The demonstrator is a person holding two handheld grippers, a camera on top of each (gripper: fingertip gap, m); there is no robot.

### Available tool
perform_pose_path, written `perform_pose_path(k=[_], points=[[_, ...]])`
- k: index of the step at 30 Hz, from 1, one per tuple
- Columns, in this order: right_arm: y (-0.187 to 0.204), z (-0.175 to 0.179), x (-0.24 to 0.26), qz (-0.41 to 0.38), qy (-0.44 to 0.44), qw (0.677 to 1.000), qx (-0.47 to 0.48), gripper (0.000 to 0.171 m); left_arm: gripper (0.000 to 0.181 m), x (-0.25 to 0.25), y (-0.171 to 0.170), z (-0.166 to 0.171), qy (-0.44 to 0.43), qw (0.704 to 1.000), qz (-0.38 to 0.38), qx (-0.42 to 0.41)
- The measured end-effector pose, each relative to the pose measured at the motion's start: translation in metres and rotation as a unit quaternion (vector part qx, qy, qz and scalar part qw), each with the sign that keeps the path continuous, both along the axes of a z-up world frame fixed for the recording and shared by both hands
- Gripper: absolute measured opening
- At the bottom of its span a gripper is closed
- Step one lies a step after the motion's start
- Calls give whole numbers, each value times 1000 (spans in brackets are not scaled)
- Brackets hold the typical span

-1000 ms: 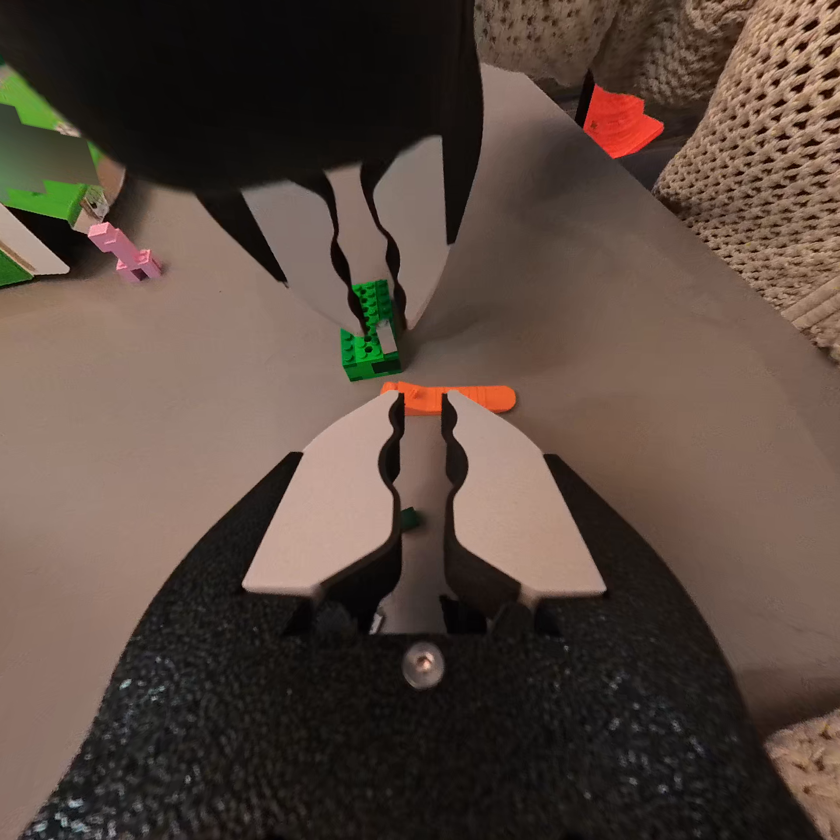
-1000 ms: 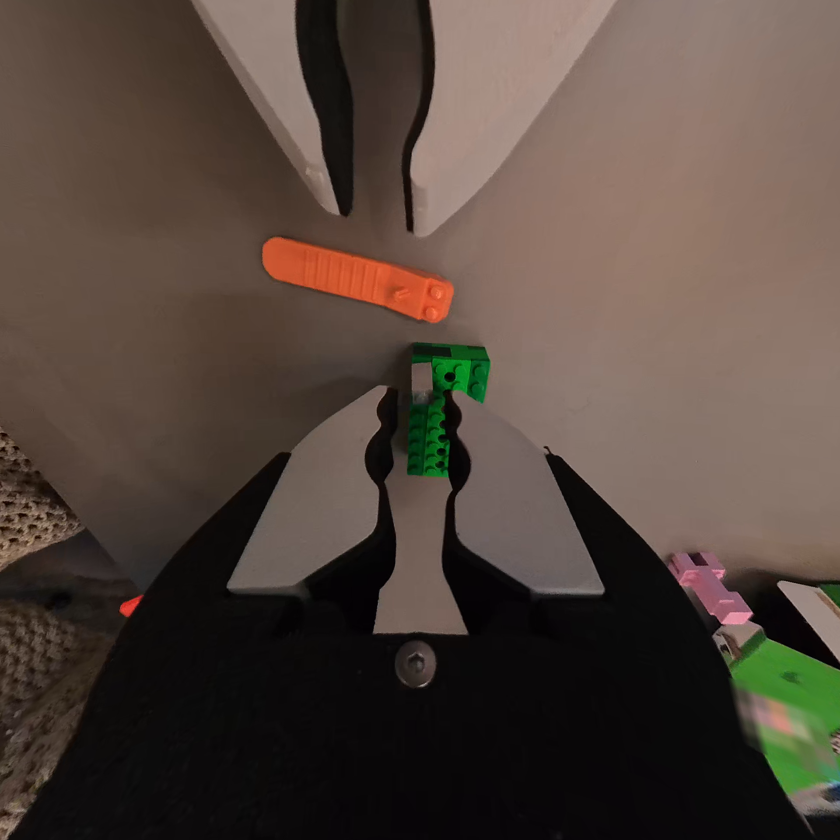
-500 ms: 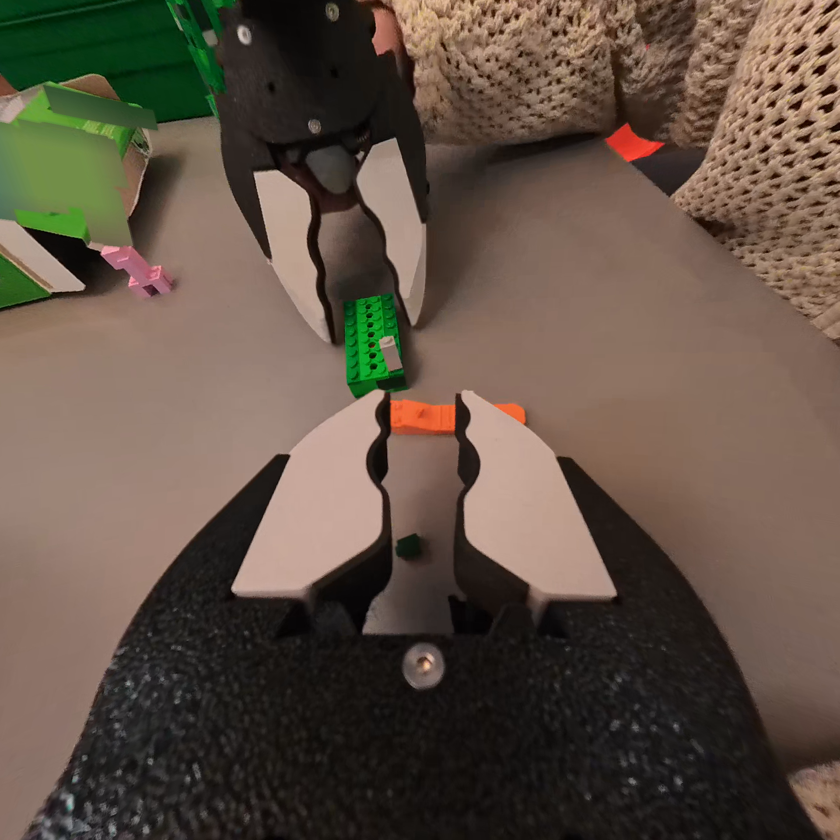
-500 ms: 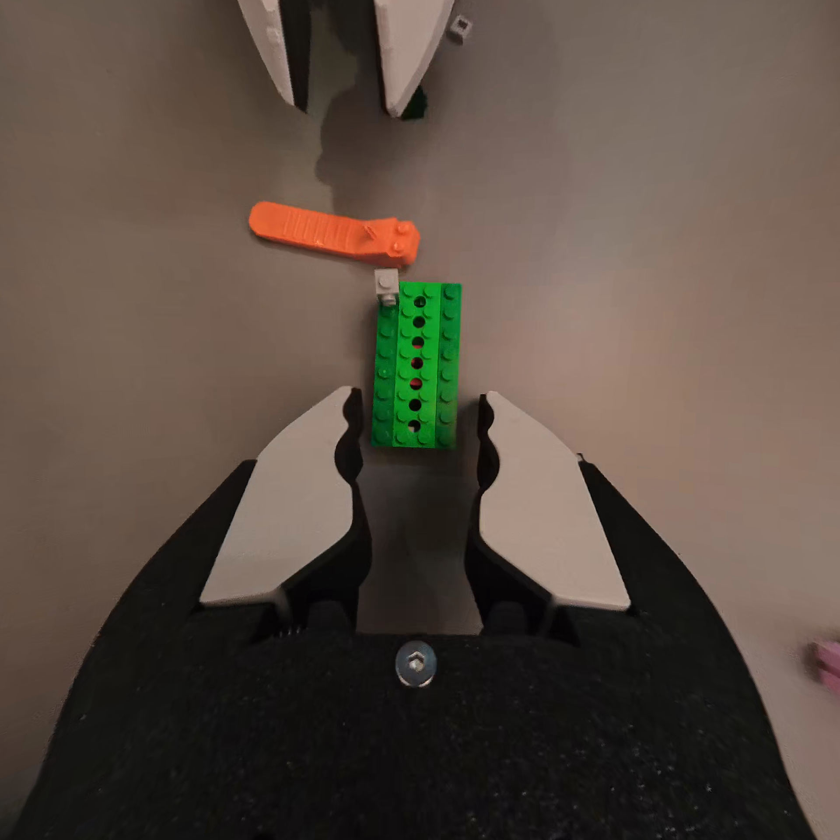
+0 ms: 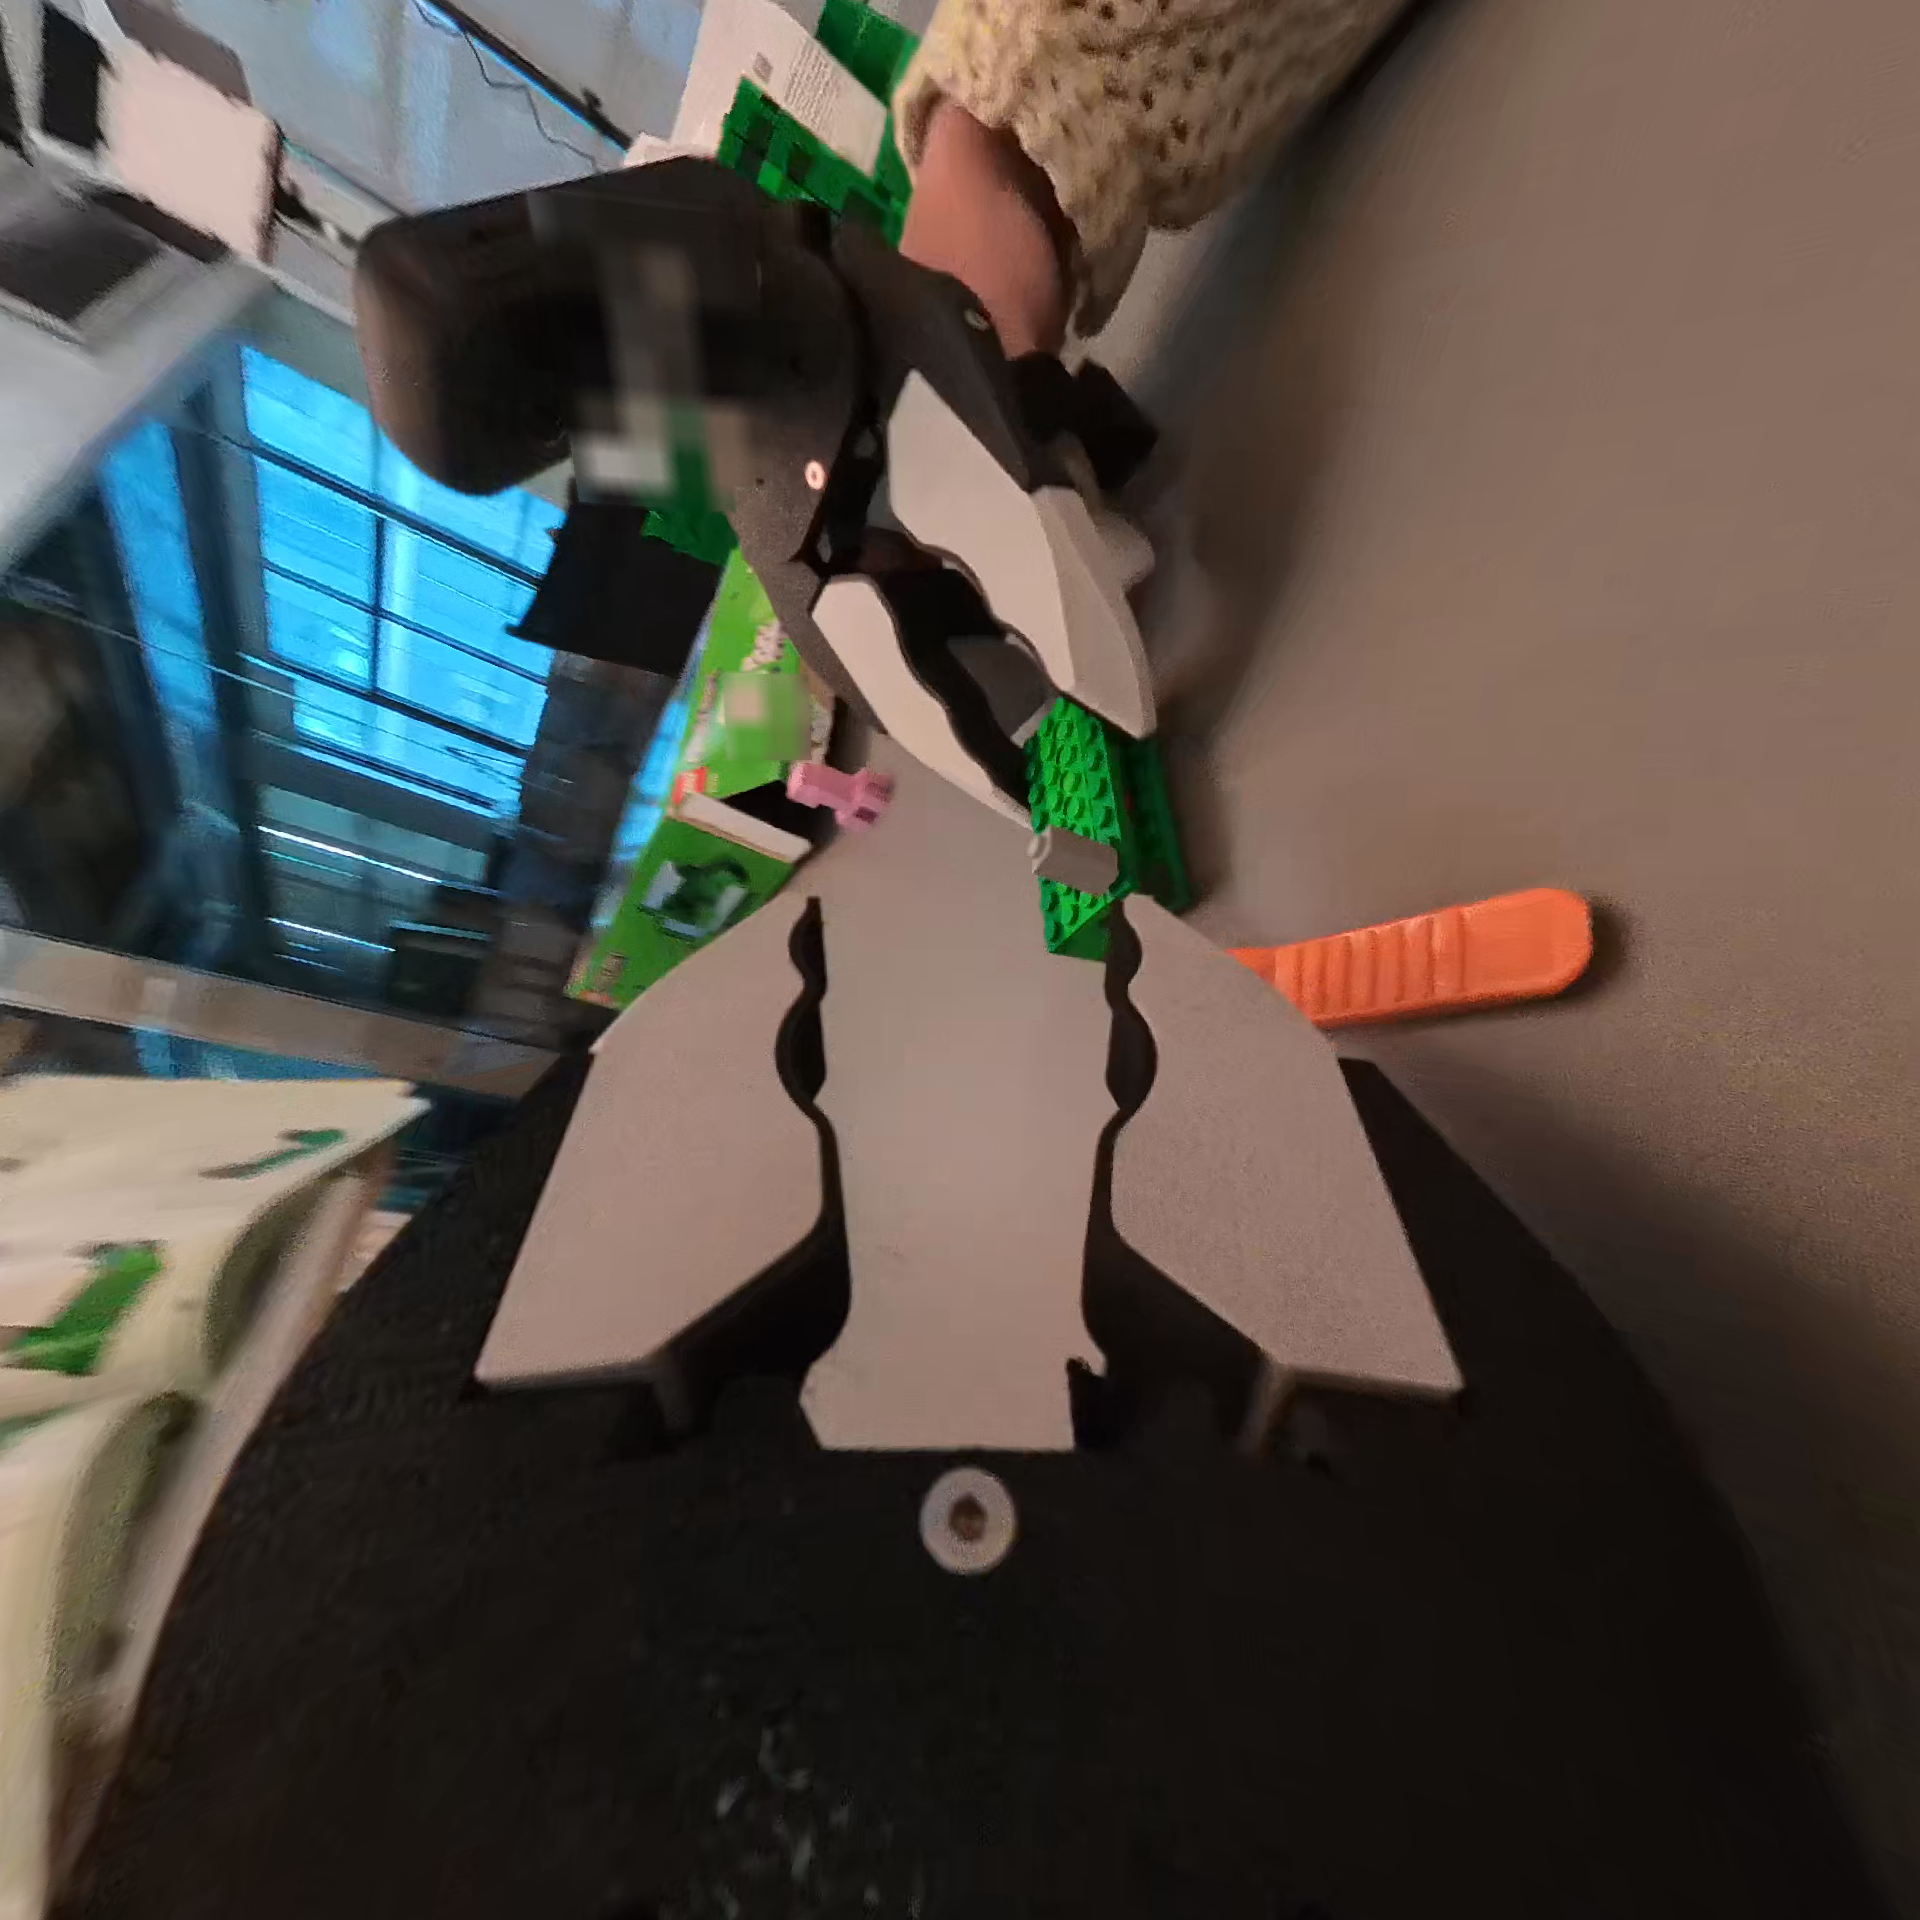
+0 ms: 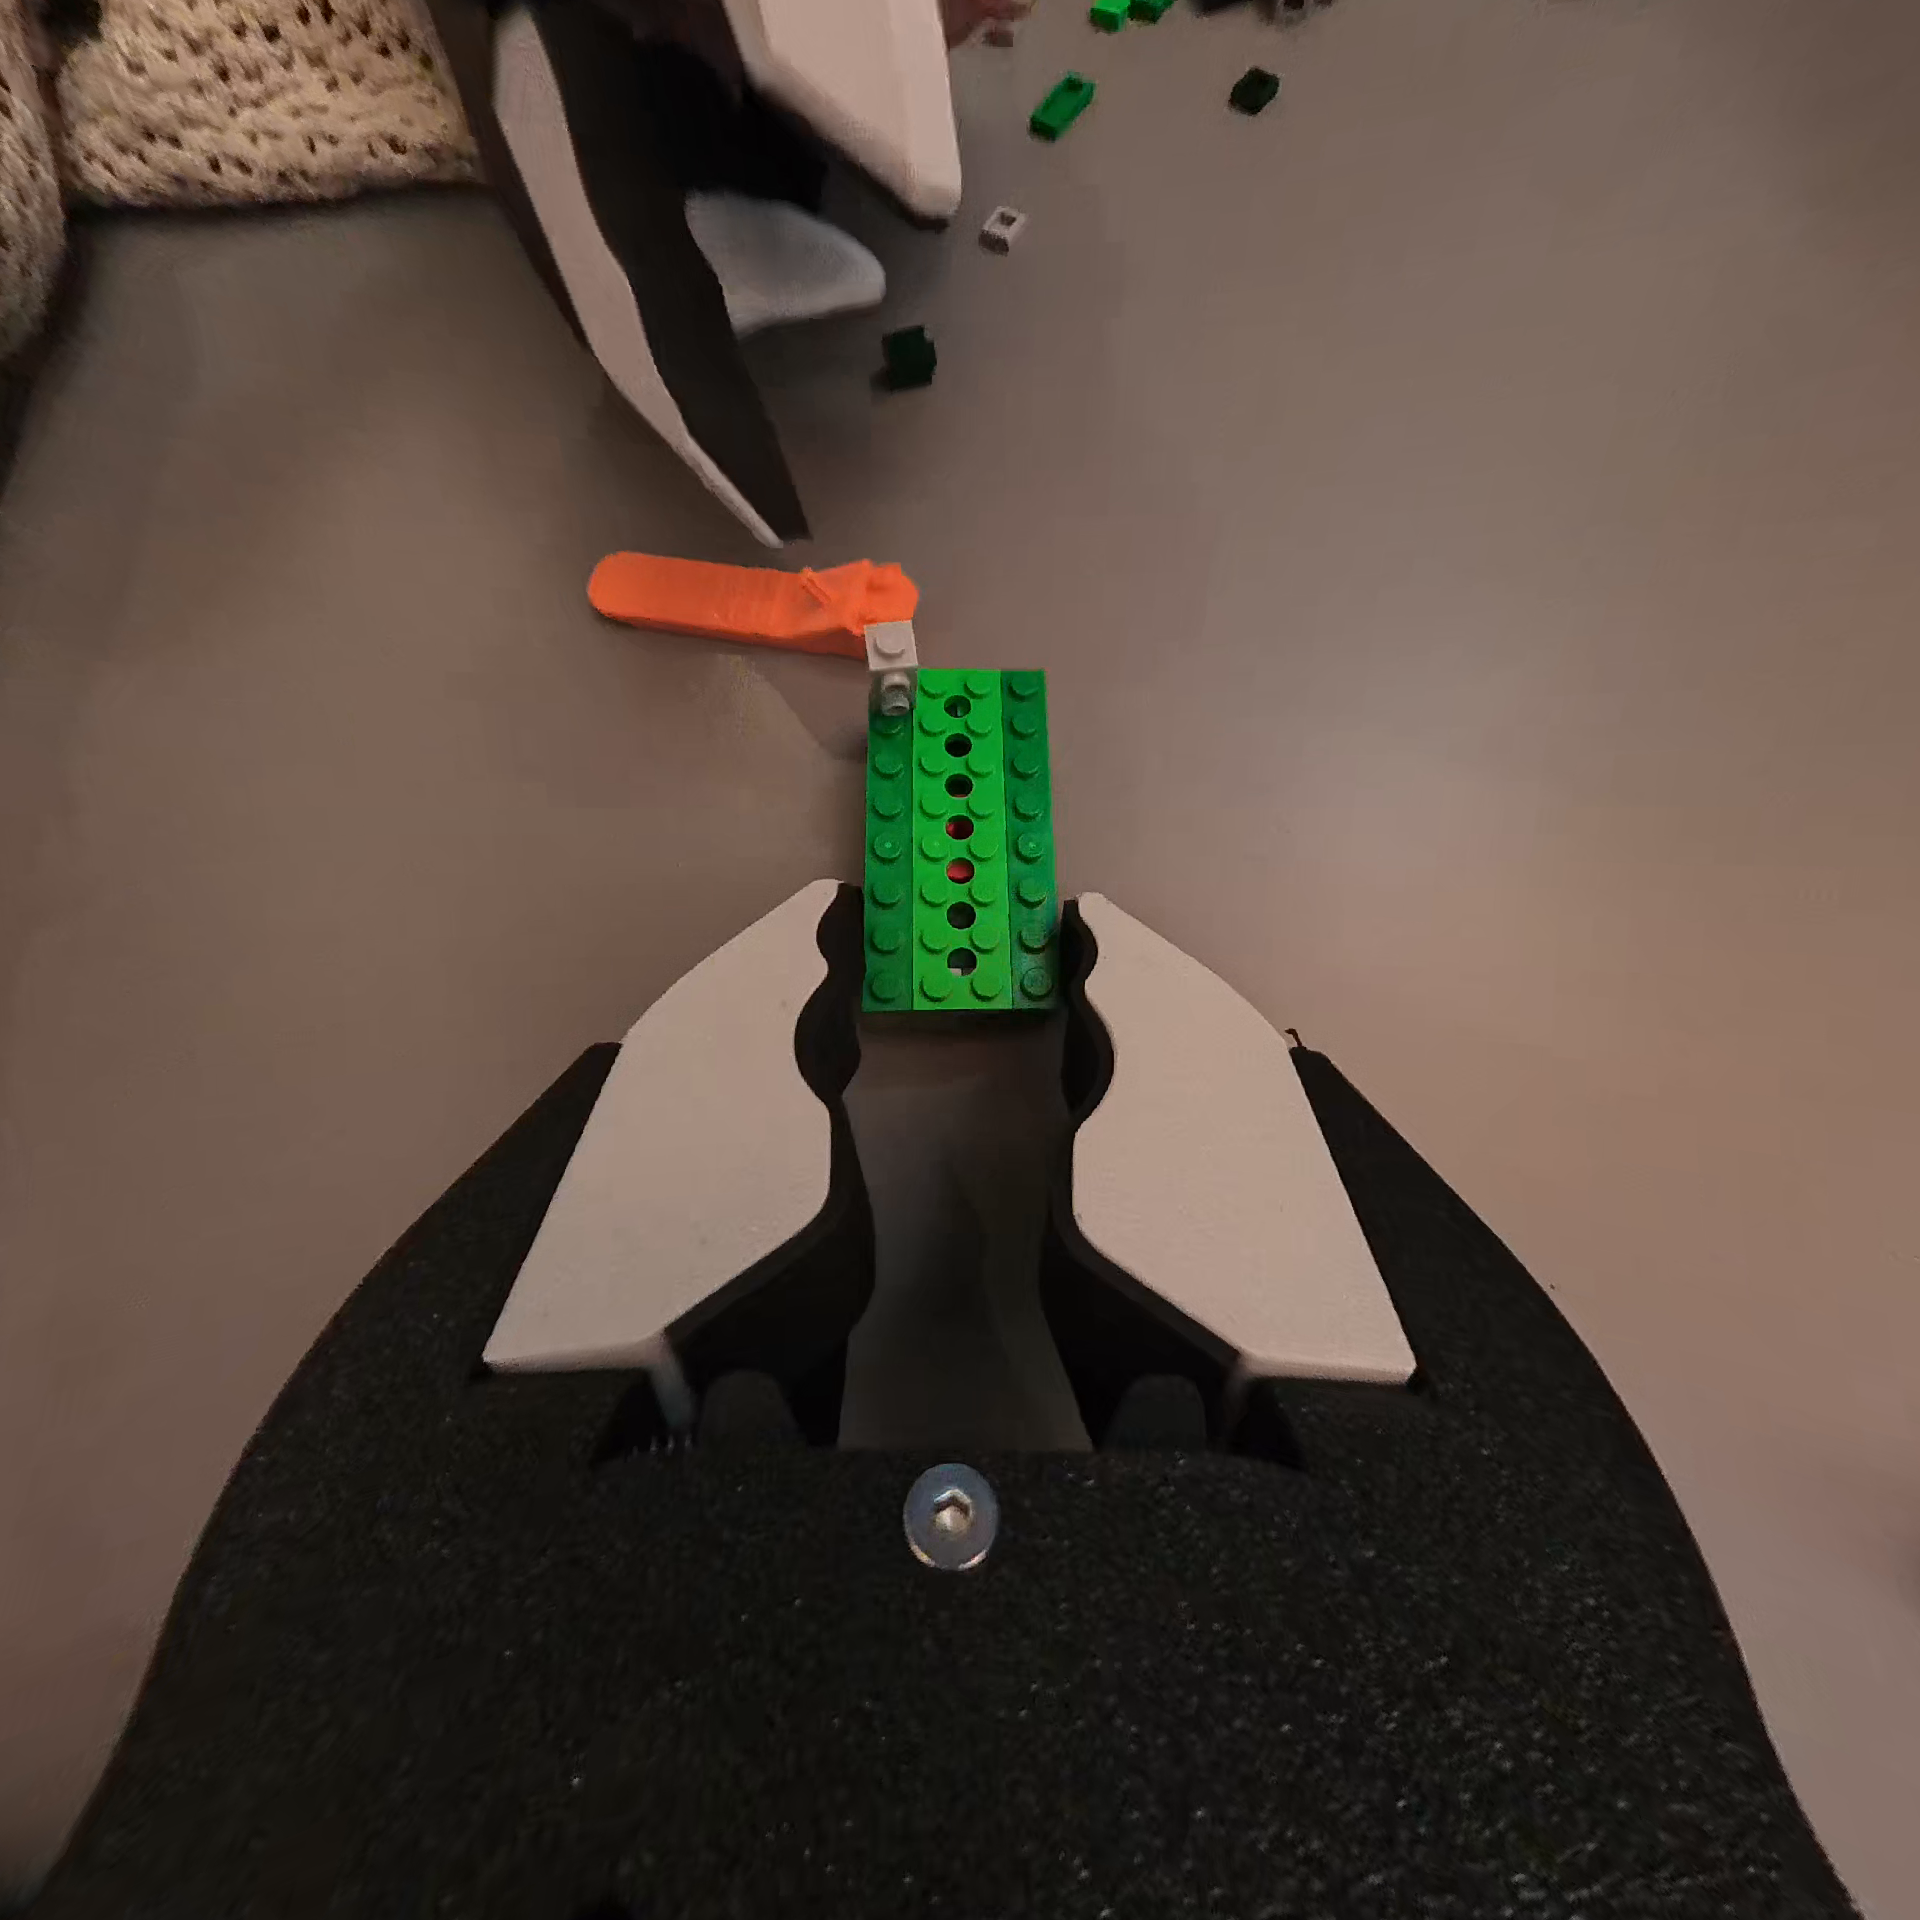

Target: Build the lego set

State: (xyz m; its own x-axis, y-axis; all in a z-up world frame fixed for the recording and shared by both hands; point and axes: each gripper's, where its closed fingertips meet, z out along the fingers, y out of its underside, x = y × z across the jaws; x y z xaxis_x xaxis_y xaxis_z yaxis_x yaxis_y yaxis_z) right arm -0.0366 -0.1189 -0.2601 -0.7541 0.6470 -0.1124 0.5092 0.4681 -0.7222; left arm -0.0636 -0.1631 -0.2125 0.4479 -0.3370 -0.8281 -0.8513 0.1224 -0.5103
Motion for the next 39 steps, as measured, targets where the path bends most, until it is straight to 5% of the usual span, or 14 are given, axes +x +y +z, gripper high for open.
perform_pose_path(k=[15, 21, 39], points=[[-10, 27, -9, 1, 10, 996, -90, 35, 59, 6, 16, -2, 121, 989, 14, 84], [-20, 30, -4, 26, -5, 995, -93, 35, 41, 12, 14, -4, 137, 986, 3, 91], [-29, 41, 0, 47, -34, 982, -177, 35, 38, 19, 6, 6, 54, 995, -21, 78]])
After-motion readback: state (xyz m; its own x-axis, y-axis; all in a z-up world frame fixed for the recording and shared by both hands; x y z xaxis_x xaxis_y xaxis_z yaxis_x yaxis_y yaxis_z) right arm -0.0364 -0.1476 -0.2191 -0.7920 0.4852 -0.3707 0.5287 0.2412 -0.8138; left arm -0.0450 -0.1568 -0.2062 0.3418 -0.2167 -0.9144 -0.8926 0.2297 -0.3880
